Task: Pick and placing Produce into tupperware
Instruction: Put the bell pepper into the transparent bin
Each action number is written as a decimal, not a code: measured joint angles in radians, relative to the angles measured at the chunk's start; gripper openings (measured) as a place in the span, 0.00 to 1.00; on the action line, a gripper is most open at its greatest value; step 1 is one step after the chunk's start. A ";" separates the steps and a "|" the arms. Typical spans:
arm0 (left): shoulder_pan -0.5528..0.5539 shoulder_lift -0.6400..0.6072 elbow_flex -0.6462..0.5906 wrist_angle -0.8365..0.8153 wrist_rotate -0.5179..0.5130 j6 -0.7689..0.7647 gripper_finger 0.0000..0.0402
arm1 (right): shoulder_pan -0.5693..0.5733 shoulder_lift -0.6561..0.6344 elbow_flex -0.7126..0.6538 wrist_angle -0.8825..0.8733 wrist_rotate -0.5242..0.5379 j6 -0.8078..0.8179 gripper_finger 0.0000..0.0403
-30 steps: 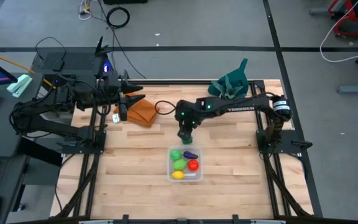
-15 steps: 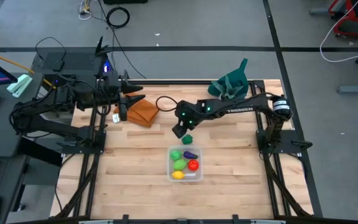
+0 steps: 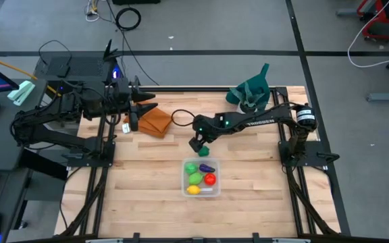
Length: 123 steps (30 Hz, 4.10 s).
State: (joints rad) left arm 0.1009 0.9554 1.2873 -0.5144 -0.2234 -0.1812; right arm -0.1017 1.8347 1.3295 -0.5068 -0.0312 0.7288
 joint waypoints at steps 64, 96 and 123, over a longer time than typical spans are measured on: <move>0.000 0.000 -0.001 0.001 0.000 -0.031 0.43 | 0.066 0.130 -0.012 -0.001 -0.030 0.471 0.70; 0.000 0.000 -0.001 0.000 0.000 -0.032 0.43 | 0.065 0.130 -0.012 0.006 -0.029 0.427 0.52; 0.000 0.000 0.001 -0.009 0.000 -0.033 0.43 | -0.003 0.085 0.046 0.089 -0.069 0.317 0.52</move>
State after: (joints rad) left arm 0.1009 0.9550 1.2881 -0.5232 -0.2234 -0.2138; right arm -0.1051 1.9192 1.3753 -0.4181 -0.1002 1.0455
